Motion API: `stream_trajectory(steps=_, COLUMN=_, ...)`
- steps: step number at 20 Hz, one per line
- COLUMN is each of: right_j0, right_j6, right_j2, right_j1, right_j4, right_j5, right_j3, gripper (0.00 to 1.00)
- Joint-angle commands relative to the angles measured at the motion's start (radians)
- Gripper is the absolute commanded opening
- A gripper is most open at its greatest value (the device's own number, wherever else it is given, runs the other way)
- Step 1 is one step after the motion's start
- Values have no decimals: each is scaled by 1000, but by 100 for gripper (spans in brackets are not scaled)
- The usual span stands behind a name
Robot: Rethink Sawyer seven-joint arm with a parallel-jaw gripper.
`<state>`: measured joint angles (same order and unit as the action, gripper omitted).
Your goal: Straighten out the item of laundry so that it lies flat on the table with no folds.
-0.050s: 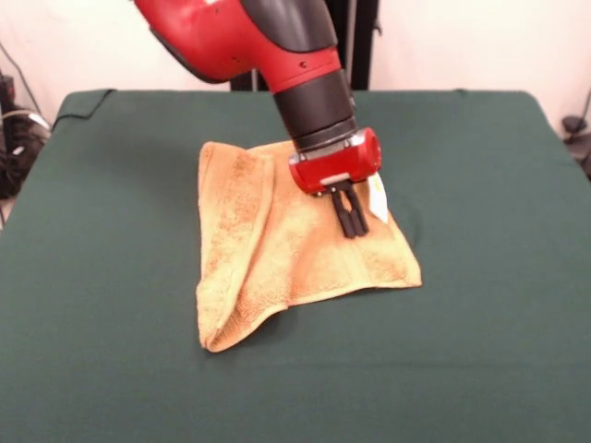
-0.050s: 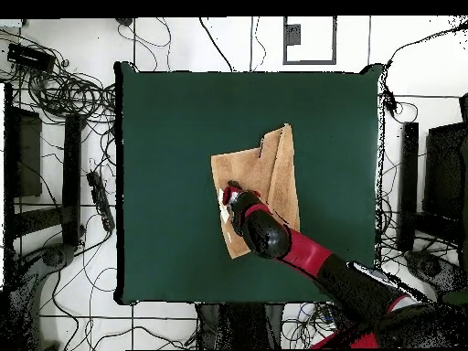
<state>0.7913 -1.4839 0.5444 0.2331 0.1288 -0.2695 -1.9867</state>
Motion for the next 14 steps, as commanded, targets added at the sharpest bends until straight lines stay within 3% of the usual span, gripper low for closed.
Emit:
stream_trajectory(steps=1, right_j0=-61, right_j6=-267, right_j2=-14, right_j1=-107, right_j4=-102, right_j5=29, right_j3=87, gripper=0)
stream_trajectory(steps=14, right_j0=-3, right_j6=-273, right_j2=76, right_j1=-170, right_j4=-73, right_j5=45, right_j3=73, gripper=0)
